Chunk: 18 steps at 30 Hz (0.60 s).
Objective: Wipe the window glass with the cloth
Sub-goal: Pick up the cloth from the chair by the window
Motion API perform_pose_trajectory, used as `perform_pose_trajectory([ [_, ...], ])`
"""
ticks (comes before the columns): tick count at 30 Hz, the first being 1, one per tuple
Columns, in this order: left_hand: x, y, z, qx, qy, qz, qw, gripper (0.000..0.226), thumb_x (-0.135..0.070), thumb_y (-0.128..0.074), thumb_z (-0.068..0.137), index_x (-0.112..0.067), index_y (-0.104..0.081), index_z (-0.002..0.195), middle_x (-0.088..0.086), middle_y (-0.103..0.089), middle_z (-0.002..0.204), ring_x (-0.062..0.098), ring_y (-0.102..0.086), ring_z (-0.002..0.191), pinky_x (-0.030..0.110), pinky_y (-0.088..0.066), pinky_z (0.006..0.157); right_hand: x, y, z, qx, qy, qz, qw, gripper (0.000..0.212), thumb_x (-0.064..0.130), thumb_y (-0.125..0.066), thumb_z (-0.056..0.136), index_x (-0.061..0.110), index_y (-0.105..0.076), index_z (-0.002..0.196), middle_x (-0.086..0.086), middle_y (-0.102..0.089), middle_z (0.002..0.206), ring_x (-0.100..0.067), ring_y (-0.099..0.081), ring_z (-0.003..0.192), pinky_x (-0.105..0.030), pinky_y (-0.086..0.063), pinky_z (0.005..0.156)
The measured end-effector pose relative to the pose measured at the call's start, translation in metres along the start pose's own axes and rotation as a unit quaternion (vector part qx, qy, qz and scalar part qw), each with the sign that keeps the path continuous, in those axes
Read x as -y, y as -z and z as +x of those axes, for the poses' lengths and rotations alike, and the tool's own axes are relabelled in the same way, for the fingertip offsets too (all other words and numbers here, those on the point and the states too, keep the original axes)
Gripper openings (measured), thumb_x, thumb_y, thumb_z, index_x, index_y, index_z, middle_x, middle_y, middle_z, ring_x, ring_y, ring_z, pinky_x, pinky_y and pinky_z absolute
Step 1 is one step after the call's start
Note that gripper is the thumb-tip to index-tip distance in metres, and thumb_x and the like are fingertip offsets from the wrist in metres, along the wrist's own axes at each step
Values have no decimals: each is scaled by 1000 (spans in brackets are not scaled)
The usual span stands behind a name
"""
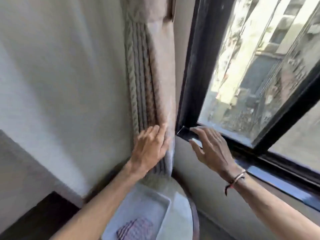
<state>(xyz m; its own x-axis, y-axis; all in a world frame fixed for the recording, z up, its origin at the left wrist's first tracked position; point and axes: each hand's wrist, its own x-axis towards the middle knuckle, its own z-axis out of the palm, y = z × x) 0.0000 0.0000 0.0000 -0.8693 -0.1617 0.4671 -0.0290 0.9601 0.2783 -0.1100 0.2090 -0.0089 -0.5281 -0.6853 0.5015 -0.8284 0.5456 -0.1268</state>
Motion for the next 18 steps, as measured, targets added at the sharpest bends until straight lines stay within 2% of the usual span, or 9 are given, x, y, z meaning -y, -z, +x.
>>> perform_pose_trajectory([
  [2, 28, -43, -48, 149, 75, -51, 985, 20, -37, -56, 99, -25, -62, 114, 2, -74, 101, 28, -72, 101, 43, -59, 82, 12, -64, -35, 60, 15, 61, 996, 33, 31, -55, 105, 6, -75, 110, -13, -77, 96, -37, -76, 82, -39, -63, 69],
  [3, 46, -69, -80, 212, 108, -65, 969, 18, -38, -56, 99, -25, -62, 110, 2, -74, 104, 27, -71, 103, 41, -58, 84, 23, -97, -60, 139, -2, 82, 987, 33, 32, -53, 106, 8, -75, 108, -12, -75, 95, -38, -75, 83, -40, -62, 69],
  [4, 62, -90, -112, 286, 149, -75, 943, 18, -36, -57, 99, -24, -63, 110, 2, -73, 108, 28, -70, 108, 41, -56, 88, 37, -128, -82, 238, -30, 108, 965, 34, 35, -50, 108, 10, -74, 112, -10, -75, 101, -38, -76, 90, -42, -62, 73],
  [6, 94, -138, -174, 385, 199, -74, 898, 29, -32, -56, 100, -20, -61, 126, 5, -66, 131, 27, -62, 128, 41, -51, 103, 54, -198, -124, 387, -49, 151, 908, 34, 36, -52, 111, 17, -66, 134, -8, -72, 130, -35, -71, 119, -44, -60, 95],
  [8, 116, -178, -217, 448, 238, -49, 860, 43, -31, -52, 104, -14, -49, 143, 7, -52, 150, 27, -52, 141, 43, -48, 111, 69, -258, -152, 464, -74, 179, 865, 46, 33, -58, 111, 18, -52, 154, -7, -58, 157, -32, -58, 142, -42, -50, 114],
  [10, 129, -213, -255, 493, 283, -24, 822, 48, -28, -51, 105, -12, -39, 149, 12, -45, 152, 32, -49, 142, 47, -49, 108, 89, -308, -177, 517, -106, 203, 825, 59, 27, -63, 108, 17, -42, 162, -9, -48, 168, -31, -48, 153, -41, -44, 122],
  [13, 140, -246, -296, 510, 325, 11, 796, 52, -31, -57, 101, -13, -37, 147, 12, -44, 149, 33, -48, 139, 46, -48, 108, 112, -359, -198, 552, -122, 219, 795, 69, 20, -70, 102, 14, -39, 164, -14, -48, 166, -36, -48, 153, -45, -46, 125],
  [16, 157, -266, -323, 510, 337, 28, 791, 54, -37, -63, 99, -15, -41, 144, 9, -48, 148, 31, -47, 140, 45, -45, 112, 129, -396, -205, 559, -121, 203, 794, 73, 16, -69, 100, 16, -35, 165, -17, -48, 158, -41, -52, 146, -50, -53, 118],
  [18, 163, -268, -324, 499, 339, 8, 797, 45, -35, -65, 98, -17, -52, 137, 5, -57, 143, 29, -51, 139, 44, -42, 112, 133, -401, -205, 560, -125, 202, 793, 78, 21, -74, 99, 21, -33, 166, -19, -49, 154, -42, -53, 142, -51, -56, 114],
])
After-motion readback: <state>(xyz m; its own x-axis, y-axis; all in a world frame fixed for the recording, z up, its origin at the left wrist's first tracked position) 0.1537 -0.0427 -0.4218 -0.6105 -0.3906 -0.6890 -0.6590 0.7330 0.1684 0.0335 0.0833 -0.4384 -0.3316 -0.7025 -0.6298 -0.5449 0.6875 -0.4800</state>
